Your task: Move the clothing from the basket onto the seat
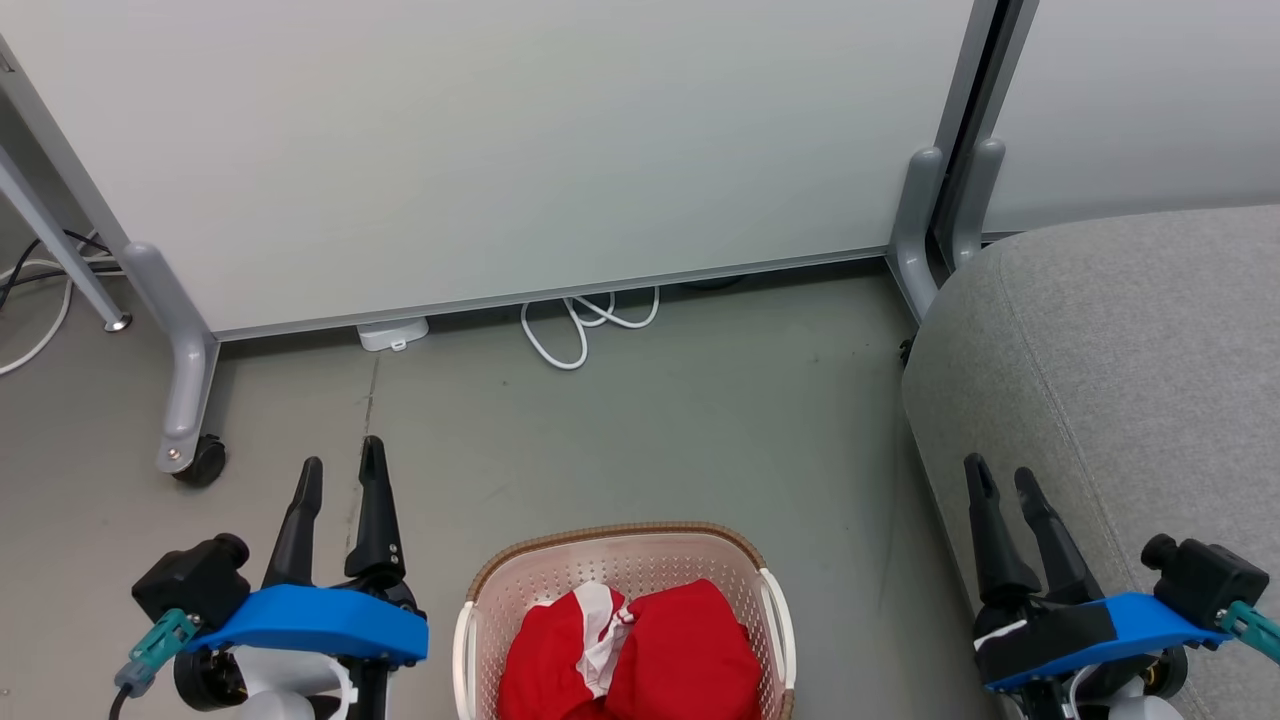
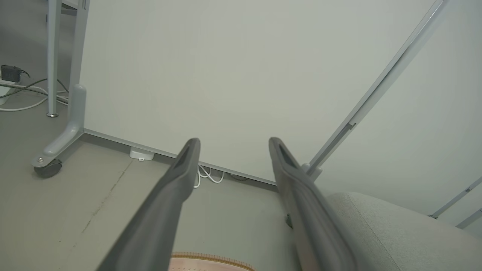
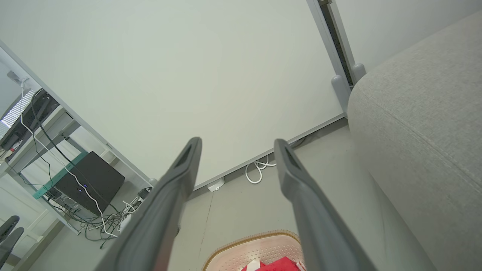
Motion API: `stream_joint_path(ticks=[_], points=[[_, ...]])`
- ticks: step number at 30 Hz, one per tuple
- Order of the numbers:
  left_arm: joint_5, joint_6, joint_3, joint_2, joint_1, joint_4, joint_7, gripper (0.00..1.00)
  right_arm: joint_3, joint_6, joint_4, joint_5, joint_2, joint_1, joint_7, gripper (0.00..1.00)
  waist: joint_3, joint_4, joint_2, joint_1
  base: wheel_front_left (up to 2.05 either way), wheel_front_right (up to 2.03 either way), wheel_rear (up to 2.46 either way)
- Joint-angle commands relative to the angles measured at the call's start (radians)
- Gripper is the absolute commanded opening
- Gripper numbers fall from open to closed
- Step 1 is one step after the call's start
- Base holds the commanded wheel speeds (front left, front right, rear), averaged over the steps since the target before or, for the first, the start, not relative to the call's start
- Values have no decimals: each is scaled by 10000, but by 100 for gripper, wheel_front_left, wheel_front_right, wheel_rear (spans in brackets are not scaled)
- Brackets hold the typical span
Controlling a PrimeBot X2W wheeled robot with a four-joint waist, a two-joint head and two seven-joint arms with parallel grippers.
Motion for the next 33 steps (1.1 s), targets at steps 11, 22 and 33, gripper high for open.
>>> stream_joint_path(ticks=[11, 22, 33], points=[[1421, -76, -250, 84, -232, 34, -362, 100, 114, 19, -5, -1408, -85, -194, -363, 100, -7, 44, 0, 0, 0, 0, 0], [2525, -87, -419, 87, -255, 80, -618, 100, 223, 21, 29, -2453, -93, -243, -622, 100, 29, 52, 0, 0, 0, 0, 0], [3451, -129, -514, 87, -264, 134, -850, 100, 313, 23, -8, -3395, -97, -239, -852, 100, 69, 51, 0, 0, 0, 0, 0]])
